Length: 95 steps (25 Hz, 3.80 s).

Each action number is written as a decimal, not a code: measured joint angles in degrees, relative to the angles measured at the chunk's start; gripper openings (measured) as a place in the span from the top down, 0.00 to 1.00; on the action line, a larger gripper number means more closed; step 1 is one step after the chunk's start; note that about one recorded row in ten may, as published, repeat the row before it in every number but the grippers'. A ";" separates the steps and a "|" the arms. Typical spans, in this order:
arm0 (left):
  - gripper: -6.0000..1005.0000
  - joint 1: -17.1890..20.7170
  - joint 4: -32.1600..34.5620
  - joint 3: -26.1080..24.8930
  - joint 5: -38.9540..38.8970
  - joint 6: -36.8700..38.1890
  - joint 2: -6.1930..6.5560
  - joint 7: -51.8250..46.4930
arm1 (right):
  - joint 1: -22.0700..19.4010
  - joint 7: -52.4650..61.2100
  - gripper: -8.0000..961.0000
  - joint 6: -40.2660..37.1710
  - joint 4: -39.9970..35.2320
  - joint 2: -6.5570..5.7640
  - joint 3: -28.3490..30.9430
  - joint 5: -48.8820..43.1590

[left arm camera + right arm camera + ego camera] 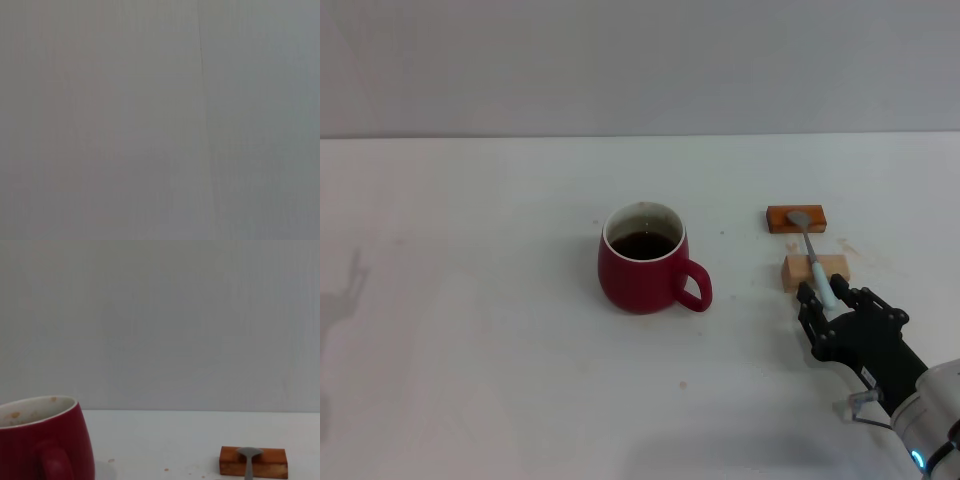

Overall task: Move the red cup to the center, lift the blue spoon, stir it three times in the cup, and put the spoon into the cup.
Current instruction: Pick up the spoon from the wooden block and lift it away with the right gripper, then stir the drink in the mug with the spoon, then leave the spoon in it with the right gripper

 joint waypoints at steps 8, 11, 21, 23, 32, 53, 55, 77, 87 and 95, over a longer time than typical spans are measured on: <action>0.15 -0.01 0.00 0.00 0.00 0.00 0.00 0.00 | 0.17 0.00 0.60 0.15 -0.13 -0.02 0.01 0.13; 0.15 -0.01 0.00 0.00 0.00 0.00 0.00 0.00 | 0.13 0.00 0.60 0.56 0.03 0.01 0.24 0.18; 0.15 -0.01 0.00 0.00 0.00 0.00 0.00 0.00 | -0.06 0.35 0.83 1.39 0.84 0.14 0.30 0.34; 0.15 0.00 0.03 0.00 0.00 0.01 0.00 0.00 | -0.17 0.28 0.84 1.29 0.90 0.12 0.20 0.34; 0.15 0.17 0.09 0.00 0.00 0.12 0.00 0.00 | -1.65 -1.76 0.86 -0.97 2.44 -0.07 0.33 0.19; 0.15 0.33 0.09 0.00 0.00 0.18 0.00 0.00 | -20.22 -39.47 0.86 56.88 64.04 -2.16 32.00 -2.40; 0.15 0.33 0.09 0.00 -0.01 0.18 0.00 0.00 | -19.68 -37.08 0.86 67.54 69.24 -0.33 36.59 -7.86; 0.15 -0.73 0.17 0.00 -0.15 -0.25 -0.09 0.05 | 3.58 -8.92 0.86 121.37 88.30 -0.53 43.94 -31.07; 0.15 -0.89 0.18 -0.22 -0.32 -0.77 -0.03 0.09 | 12.37 -6.62 0.86 134.47 87.94 -0.47 43.98 -32.74; 0.15 -0.79 0.18 -0.43 -0.36 -0.51 0.00 0.09 | 12.99 -5.95 0.86 138.06 87.53 -0.40 43.82 -32.97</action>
